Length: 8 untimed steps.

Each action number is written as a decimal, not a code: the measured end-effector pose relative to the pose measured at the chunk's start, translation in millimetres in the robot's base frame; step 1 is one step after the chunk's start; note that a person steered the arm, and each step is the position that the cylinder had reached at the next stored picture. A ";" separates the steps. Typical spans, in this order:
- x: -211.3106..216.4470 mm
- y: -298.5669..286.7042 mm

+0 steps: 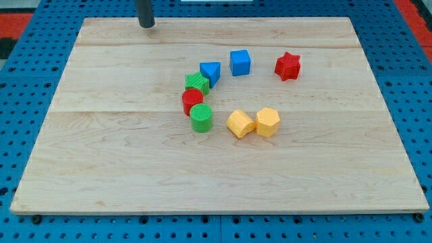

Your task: Point your arm to the left side of the red circle

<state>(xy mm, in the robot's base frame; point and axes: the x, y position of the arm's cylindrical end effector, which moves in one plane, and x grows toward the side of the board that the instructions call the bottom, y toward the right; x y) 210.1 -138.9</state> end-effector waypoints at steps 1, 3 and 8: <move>31.6 27.9; 174.5 -35.9; 238.3 -40.9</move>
